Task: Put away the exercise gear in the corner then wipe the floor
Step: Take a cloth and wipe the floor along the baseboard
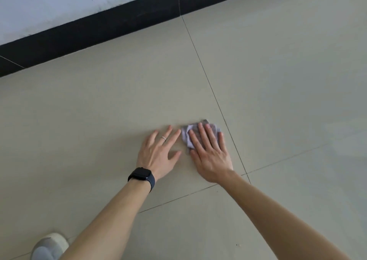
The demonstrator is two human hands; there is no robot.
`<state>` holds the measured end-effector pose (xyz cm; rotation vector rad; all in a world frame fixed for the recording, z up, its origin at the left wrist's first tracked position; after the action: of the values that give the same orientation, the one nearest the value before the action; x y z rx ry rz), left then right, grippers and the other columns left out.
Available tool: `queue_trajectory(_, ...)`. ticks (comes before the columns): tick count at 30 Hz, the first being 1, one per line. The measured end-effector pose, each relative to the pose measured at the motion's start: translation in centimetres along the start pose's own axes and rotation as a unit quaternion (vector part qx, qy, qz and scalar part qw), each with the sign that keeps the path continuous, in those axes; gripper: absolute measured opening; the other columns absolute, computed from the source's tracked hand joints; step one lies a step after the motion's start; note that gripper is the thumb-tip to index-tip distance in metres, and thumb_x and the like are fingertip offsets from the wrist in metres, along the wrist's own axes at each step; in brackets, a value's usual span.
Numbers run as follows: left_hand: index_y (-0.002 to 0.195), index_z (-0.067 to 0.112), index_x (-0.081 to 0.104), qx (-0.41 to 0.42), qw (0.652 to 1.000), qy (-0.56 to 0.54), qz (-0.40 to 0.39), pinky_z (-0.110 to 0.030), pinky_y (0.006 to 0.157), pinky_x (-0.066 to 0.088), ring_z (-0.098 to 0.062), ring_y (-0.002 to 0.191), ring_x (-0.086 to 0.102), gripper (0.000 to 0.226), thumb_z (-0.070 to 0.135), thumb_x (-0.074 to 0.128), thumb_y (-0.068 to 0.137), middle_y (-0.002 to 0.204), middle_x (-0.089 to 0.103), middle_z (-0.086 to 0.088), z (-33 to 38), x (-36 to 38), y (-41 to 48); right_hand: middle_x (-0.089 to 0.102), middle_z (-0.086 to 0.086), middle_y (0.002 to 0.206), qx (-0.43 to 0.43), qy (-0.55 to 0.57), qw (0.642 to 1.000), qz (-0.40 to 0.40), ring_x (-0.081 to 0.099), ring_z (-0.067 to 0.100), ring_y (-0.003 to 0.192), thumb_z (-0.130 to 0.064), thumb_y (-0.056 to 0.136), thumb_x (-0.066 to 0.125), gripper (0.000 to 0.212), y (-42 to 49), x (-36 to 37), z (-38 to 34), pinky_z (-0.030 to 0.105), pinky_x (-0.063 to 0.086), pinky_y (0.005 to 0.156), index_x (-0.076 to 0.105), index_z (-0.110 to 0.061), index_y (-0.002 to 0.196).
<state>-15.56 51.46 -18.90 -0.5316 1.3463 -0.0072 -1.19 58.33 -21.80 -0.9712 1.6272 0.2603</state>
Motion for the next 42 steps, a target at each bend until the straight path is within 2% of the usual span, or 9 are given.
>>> queue_trajectory(4,0.154,0.044,0.018,-0.07,0.996,0.003,0.055,-0.055,0.115,0.023,-0.029,0.144,0.031,0.068,0.06,0.032,0.09,0.163,0.022,0.0,-8.6,-0.5,0.2,-0.008,-0.006,0.166,-0.053,-0.039,0.998,0.004,-0.014,0.014,0.152,-0.051,0.103,0.009,0.058,5.3,-2.2,0.9,0.049,0.001,0.123,0.001,-0.036,0.158)
queue_trajectory(9,0.152,0.049,-0.011,-0.136,0.99,0.017,0.017,-0.059,0.118,0.007,-0.024,0.152,-0.011,0.075,0.077,0.006,0.084,0.165,-0.011,0.005,-19.1,0.4,0.4,-0.021,0.001,0.165,0.175,0.024,0.984,0.032,-0.025,0.019,0.15,-0.051,0.103,0.012,0.061,13.3,-4.9,3.8,0.051,-0.012,0.121,-0.009,-0.031,0.158)
queue_trajectory(12,0.15,0.049,-0.018,-0.162,0.986,0.004,0.027,-0.065,0.115,-0.001,-0.022,0.149,-0.023,0.08,0.083,0.003,0.081,0.161,-0.024,0.008,-21.6,0.9,0.3,-0.026,0.005,0.163,0.176,0.022,0.984,0.031,-0.03,0.022,0.148,-0.051,0.103,0.01,0.063,12.8,-3.5,-0.4,0.052,-0.016,0.119,-0.014,-0.027,0.157)
queue_trajectory(18,0.155,0.045,-0.003,-0.153,0.985,-0.047,0.07,-0.07,0.113,0.005,-0.027,0.152,-0.013,0.078,0.08,0.014,0.086,0.165,-0.012,0.005,-21.6,1.5,0.3,-0.02,-0.006,0.164,-0.031,-0.042,0.999,-0.005,-0.024,0.014,0.15,-0.055,0.098,0.002,0.063,9.9,-0.2,-8.9,0.045,-0.01,0.122,-0.005,-0.034,0.158)
queue_trajectory(25,0.154,0.047,0.016,-0.064,0.991,-0.031,0.11,-0.058,0.117,0.01,-0.027,0.151,0.012,0.067,0.07,0.021,0.091,0.166,0.007,0.002,-24.8,-0.1,1.7,-0.019,-0.008,0.165,0.269,0.088,0.957,0.063,-0.024,0.007,0.149,-0.045,0.105,0.014,0.058,13.3,-3.4,-1.9,0.046,-0.01,0.122,-0.006,-0.036,0.157)
queue_trajectory(28,0.155,0.046,0.009,-0.077,0.99,-0.044,0.108,-0.06,0.117,0.007,-0.024,0.153,0.007,0.068,0.068,0.022,0.092,0.166,0.0,0.004,-27.7,-0.7,3.4,-0.02,-0.005,0.164,0.249,0.061,0.962,0.093,-0.025,0.01,0.149,-0.046,0.105,0.014,0.058,10.2,-0.6,-7.4,0.048,-0.009,0.122,-0.009,-0.036,0.157)
queue_trajectory(33,0.155,0.041,0.018,-0.049,0.992,-0.042,0.108,-0.062,0.117,0.012,-0.026,0.152,0.01,0.071,0.067,0.03,0.09,0.166,0.009,0.0,-27.8,-1.2,4.6,0.008,-0.005,0.167,0.036,-0.015,0.997,0.067,0.003,0.016,0.154,-0.049,0.104,0.02,0.055,11.1,1.1,-14.6,0.05,0.01,0.123,0.016,-0.036,0.158)
queue_trajectory(37,0.145,0.035,0.045,-0.011,0.985,-0.037,0.166,-0.061,0.114,0.021,-0.029,0.137,0.039,0.065,0.066,0.034,0.09,0.145,0.039,-0.006,-28.7,-4.2,6.8,-0.013,-0.007,0.166,0.212,0.049,0.972,0.085,-0.018,0.011,0.151,-0.049,0.104,0.015,0.057,17.9,-3.8,-6.9,0.048,-0.006,0.123,-0.002,-0.04,0.157)
queue_trajectory(42,0.156,0.041,0.014,-0.053,0.989,-0.041,0.131,-0.06,0.119,0.006,-0.022,0.153,0.005,0.073,0.071,0.023,0.089,0.166,0.007,0.001,-30.7,-5.5,13.7,-0.024,-0.006,0.164,0.286,0.057,0.954,0.074,-0.028,0.01,0.147,-0.049,0.103,0.013,0.059,20.3,-4.0,-6.8,0.046,-0.015,0.121,-0.013,-0.04,0.155)
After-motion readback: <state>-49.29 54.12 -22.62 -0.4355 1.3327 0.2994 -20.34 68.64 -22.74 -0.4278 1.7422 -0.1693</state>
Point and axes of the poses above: each hand's wrist, its own y-axis towards the middle knuckle, its own x-axis out of the palm, z = x × y, the point moved 9 cm from there along y, towards the middle knuckle
